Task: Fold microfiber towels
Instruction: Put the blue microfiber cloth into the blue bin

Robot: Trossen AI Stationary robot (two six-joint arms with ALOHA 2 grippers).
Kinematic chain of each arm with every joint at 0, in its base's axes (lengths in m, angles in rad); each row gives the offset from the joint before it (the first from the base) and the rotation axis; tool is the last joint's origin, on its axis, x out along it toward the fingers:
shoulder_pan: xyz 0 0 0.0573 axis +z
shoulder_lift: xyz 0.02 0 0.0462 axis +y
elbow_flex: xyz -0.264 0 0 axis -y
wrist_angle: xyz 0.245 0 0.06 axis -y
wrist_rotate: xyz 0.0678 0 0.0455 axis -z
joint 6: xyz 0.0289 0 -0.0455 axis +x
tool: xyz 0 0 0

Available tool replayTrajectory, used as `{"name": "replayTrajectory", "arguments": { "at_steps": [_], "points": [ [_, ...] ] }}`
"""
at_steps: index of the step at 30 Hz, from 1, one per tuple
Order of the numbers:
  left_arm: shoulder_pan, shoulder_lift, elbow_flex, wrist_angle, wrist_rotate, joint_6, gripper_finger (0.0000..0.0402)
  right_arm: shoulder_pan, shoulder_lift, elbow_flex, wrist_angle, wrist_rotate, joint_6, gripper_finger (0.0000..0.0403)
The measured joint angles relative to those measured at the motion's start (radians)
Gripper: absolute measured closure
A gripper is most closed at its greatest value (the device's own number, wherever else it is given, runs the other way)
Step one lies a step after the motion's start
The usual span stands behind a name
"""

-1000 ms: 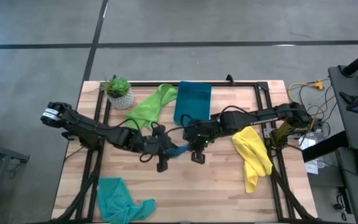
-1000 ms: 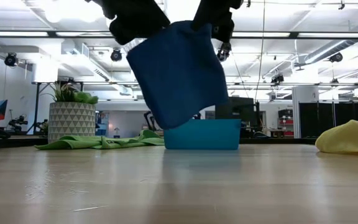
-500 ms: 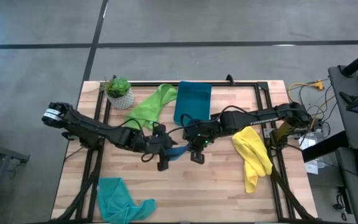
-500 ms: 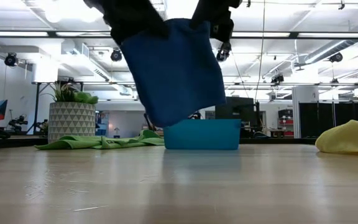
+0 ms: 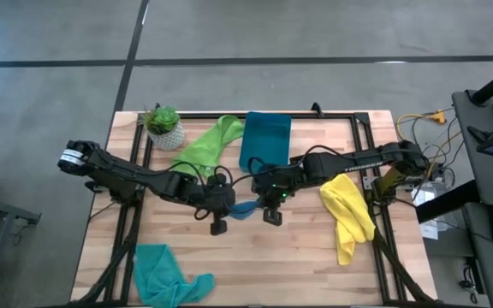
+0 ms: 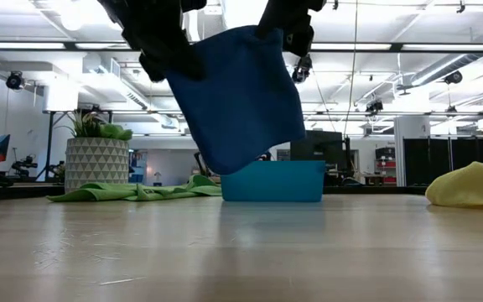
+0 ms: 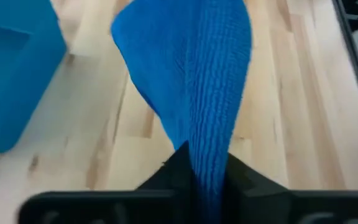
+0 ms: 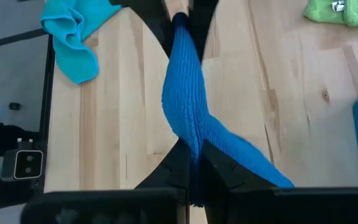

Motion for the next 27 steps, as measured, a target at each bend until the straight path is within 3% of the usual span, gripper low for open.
{"name": "replayTrajectory", "arguments": {
  "at_steps": [8,12,20,27],
  "points": [
    [0.007,-0.018,0.018,-0.063,0.012,0.031,0.04,-0.002,-0.001,0.0,0.002,0.007,-0.01,0.0386],
    [0.026,-0.031,0.027,-0.094,0.059,0.032,0.04,-0.01,-0.019,0.0,-0.009,0.02,-0.011,0.036],
    [0.11,-0.049,0.093,-0.199,0.115,0.129,0.0401,-0.013,-0.154,-0.013,-0.052,0.168,0.019,0.0272],
    [0.254,-0.049,0.233,-0.248,0.178,0.319,0.0401,0.025,-0.305,-0.103,-0.067,0.285,0.099,0.0254]
  ]
}}
